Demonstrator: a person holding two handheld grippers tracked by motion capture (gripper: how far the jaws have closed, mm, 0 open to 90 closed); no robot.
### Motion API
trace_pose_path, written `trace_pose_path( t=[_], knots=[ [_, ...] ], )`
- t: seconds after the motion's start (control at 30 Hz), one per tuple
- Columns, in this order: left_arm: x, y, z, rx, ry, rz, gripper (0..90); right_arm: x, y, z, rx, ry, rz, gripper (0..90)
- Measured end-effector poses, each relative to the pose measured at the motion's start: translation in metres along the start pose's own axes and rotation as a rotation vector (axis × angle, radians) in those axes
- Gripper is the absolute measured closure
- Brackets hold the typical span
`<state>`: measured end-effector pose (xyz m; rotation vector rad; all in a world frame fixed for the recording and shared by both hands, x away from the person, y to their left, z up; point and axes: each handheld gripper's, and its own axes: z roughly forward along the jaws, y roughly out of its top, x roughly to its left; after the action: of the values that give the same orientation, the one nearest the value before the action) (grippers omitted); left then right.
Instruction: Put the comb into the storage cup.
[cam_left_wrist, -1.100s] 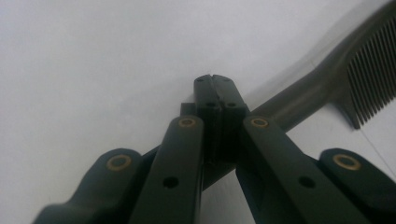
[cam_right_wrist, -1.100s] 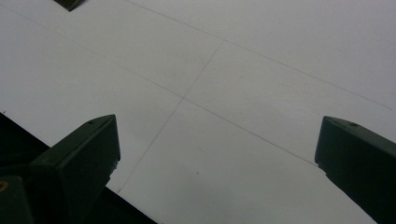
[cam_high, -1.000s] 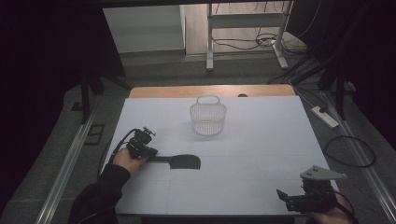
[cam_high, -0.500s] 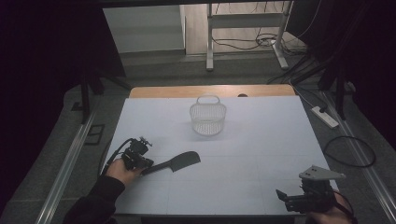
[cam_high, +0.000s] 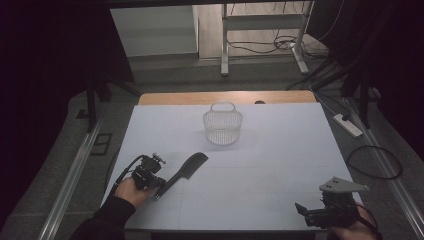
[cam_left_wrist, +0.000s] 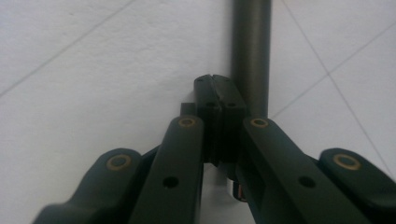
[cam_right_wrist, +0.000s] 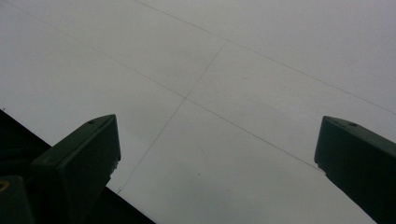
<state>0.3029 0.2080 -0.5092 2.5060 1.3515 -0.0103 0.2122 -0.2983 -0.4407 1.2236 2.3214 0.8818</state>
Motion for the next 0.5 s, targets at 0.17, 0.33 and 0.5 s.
trace_pose_path(
  t=[0.17, 0.33, 0.5],
  knots=[
    [-0.0072, -0.0006, 0.0010, 0.006, -0.010, -0.002, 89.1, 0.0001, 0.0000, 0.0000, 0.000, 0.000, -0.001, 0.7],
    [-0.0077, -0.0018, -0.0005, -0.004, -0.005, -0.024, 89.1, 0.0001, 0.0000, -0.0001, -0.001, 0.001, -0.002, 0.8],
    [-0.0056, -0.0055, -0.0085, -0.057, -0.002, -0.047, 89.0, 0.0001, -0.0001, -0.0005, -0.004, 0.003, -0.003, 0.8]
  ],
)
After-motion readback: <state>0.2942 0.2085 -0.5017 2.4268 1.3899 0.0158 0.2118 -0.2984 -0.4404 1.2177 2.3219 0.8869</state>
